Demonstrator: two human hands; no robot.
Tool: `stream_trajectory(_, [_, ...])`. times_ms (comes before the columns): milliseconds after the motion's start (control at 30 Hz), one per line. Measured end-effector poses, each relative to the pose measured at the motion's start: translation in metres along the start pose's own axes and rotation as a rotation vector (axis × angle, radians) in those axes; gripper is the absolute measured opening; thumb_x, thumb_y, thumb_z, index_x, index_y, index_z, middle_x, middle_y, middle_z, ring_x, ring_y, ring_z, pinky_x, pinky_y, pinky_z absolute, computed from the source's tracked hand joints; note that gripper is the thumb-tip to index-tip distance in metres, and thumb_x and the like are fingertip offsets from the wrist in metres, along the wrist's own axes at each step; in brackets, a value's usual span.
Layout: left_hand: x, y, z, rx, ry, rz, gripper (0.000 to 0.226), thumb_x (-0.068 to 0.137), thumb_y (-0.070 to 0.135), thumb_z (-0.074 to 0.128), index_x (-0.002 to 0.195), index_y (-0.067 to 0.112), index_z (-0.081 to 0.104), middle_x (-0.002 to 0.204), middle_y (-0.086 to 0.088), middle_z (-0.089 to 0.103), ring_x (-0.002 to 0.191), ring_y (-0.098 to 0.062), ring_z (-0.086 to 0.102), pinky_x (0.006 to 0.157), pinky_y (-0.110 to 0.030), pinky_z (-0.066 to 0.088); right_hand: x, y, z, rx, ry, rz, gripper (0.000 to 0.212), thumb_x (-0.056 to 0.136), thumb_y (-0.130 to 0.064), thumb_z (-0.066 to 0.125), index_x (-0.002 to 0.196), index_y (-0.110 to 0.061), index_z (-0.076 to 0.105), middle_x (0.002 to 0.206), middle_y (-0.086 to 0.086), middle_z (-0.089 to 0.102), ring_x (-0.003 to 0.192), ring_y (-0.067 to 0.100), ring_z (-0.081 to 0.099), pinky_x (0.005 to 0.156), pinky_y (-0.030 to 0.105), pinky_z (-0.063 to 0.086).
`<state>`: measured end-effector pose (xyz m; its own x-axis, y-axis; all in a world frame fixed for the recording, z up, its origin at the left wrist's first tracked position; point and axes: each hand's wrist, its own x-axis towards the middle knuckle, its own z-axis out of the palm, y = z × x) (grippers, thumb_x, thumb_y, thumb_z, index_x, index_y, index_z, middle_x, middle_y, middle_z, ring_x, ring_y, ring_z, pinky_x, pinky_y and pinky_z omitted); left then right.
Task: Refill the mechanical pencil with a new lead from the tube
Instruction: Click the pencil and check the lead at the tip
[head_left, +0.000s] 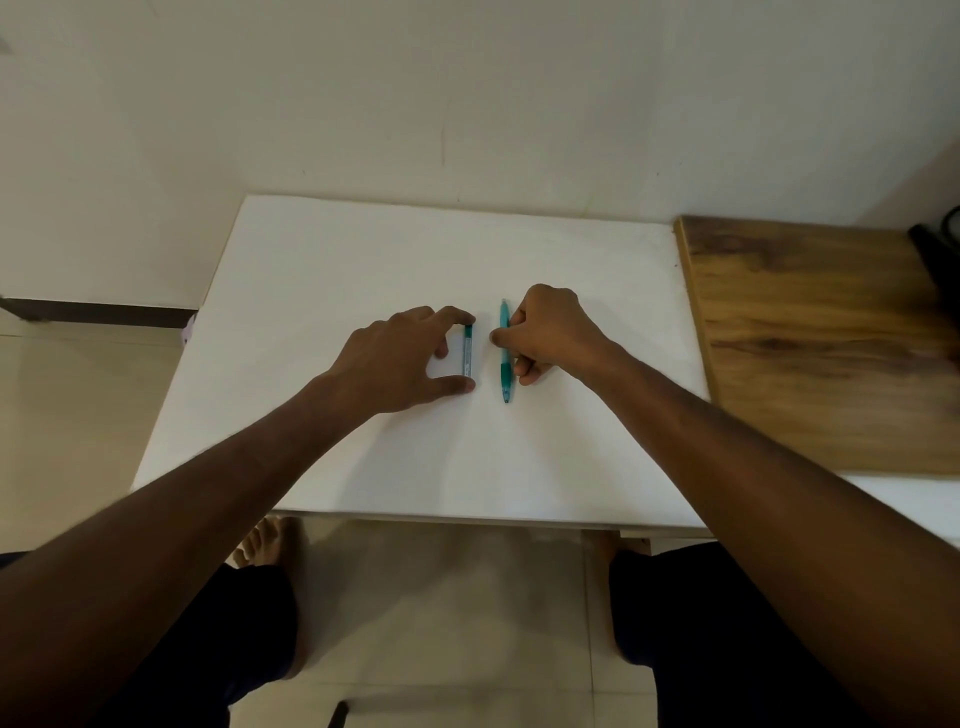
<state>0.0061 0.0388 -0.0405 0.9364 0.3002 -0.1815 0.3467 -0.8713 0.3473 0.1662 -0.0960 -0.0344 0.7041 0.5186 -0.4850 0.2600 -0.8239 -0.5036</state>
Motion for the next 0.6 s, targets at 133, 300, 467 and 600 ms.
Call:
stream_trajectory(133, [0.0009,-0.0011,0.0026,0.010,0.012,-0.005,0.083,0.086,0.075,0.071,0.156,0.046,0.038,0.109,0.016,0.058,0.096,-0.010,0.057,0.071,-0.031,0.043,0.0032,0.0013,0.0025,-0.029,0.024,-0.005,0.033,0.095,-0.036,0.080,0.099,-0.004,0.071,0.064,0.008,0.077,0.051,0.020,0.077,0.052,0.020,0.058])
stream_trajectory(300, [0.0009,0.0004,0.0050,0.022,0.037,-0.018,0.082,0.086,0.077,0.068,0.156,0.047,0.037,0.109,0.016,0.060,0.096,-0.010,0.058,0.070,-0.030,0.042,0.0056,0.0023,0.0039,-0.052,0.048,-0.017,0.039,0.092,-0.044,0.083,0.089,-0.008,0.067,0.065,0.009,0.076,0.044,0.017,0.073,0.044,0.023,0.058])
stream_trajectory(467, [0.0005,0.0028,0.0034,0.019,0.030,-0.020,0.082,0.089,0.075,0.068,0.158,0.046,0.036,0.113,0.013,0.061,0.099,-0.011,0.058,0.074,-0.031,0.043,0.0083,0.0031,0.0051,-0.078,0.063,-0.035,0.040,0.091,-0.045,0.084,0.084,-0.009,0.069,0.062,0.007,0.075,0.044,0.016,0.073,0.048,0.026,0.062])
stream_trajectory(600, [-0.0006,0.0054,0.0025,0.026,0.028,-0.023,0.084,0.089,0.075,0.067,0.160,0.045,0.034,0.117,0.011,0.062,0.102,-0.013,0.061,0.074,-0.031,0.043,0.0081,0.0018,0.0053,-0.098,0.067,-0.039,0.035,0.094,-0.041,0.081,0.086,-0.009,0.069,0.062,0.007,0.075,0.045,0.018,0.074,0.050,0.026,0.063])
